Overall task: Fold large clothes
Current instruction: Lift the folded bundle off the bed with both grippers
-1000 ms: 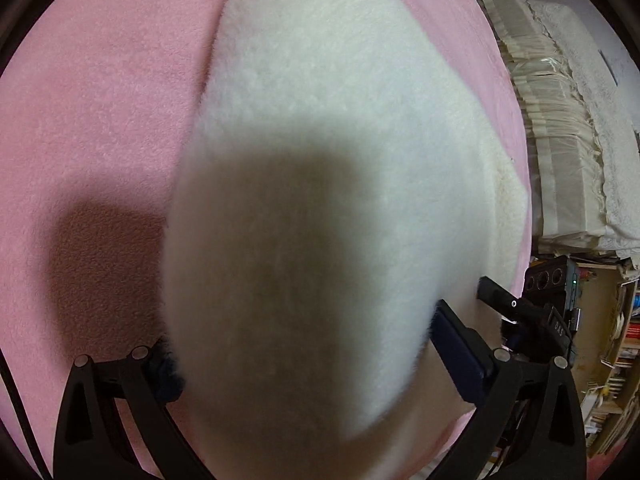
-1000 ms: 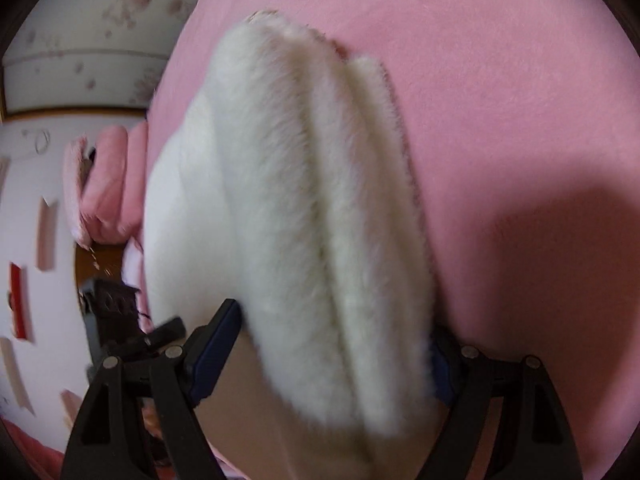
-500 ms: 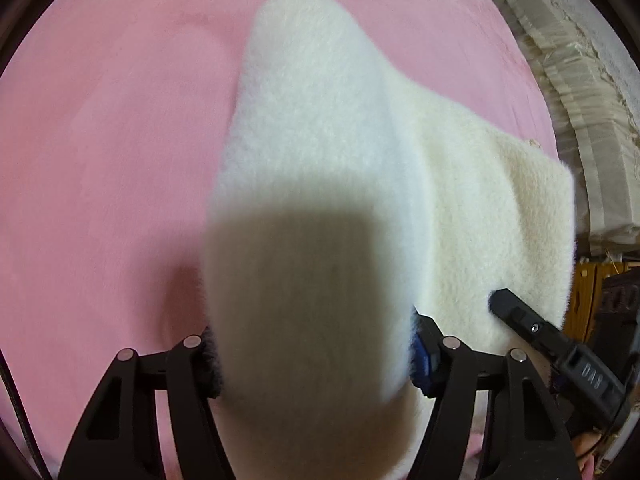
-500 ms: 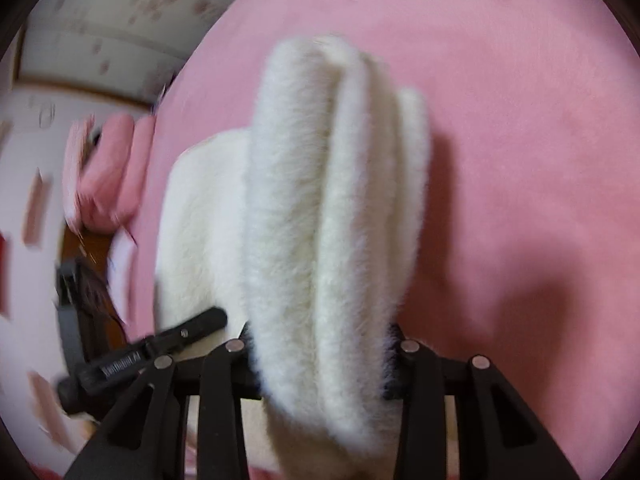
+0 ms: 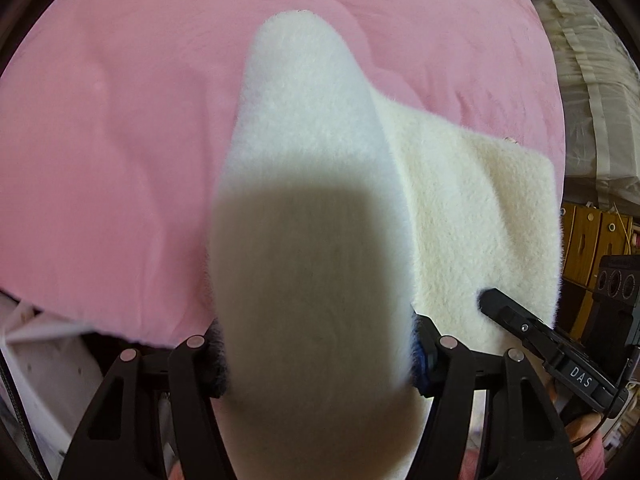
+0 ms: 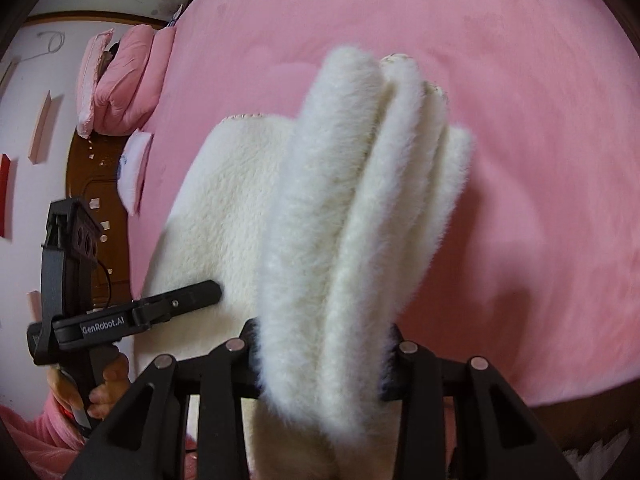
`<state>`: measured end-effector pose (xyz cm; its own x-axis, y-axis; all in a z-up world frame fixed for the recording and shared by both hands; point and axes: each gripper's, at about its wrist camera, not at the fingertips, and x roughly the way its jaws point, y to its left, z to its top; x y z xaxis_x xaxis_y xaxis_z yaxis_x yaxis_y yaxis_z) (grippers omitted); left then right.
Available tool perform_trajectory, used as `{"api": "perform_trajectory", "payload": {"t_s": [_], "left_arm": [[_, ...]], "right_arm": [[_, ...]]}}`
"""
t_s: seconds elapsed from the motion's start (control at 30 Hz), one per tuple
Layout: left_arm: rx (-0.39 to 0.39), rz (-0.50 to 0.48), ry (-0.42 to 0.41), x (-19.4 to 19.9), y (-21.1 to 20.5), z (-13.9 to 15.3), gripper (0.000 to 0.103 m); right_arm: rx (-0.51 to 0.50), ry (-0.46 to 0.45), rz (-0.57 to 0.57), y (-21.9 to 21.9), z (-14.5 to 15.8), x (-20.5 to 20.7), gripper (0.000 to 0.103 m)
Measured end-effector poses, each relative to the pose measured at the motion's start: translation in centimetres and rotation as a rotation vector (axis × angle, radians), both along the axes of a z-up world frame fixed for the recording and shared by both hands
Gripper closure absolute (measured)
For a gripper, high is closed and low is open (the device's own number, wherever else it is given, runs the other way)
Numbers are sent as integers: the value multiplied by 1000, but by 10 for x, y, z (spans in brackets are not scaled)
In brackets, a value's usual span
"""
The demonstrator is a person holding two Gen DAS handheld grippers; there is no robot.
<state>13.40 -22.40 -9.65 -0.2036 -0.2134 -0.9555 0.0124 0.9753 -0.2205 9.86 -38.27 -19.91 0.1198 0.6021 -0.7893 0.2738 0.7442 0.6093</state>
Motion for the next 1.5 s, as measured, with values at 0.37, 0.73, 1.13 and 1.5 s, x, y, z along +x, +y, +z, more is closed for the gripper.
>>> {"api": "perform_trajectory", "payload": {"t_s": [0.37,0.73,1.13,1.5], "left_arm": [[1,100,-127,-10,118,72,39],[-34,65,-147,33,318,78,40],[97,59,-254,142,562,119,40],[102,42,-490,266,675,148,40]], "right_arm": [[29,-138,112,89,57,14,67],[-11,-162,124,250,63,53,67],[81,-226,105,473,59,155,67],[111,-444,108,589,81,281,67]]}}
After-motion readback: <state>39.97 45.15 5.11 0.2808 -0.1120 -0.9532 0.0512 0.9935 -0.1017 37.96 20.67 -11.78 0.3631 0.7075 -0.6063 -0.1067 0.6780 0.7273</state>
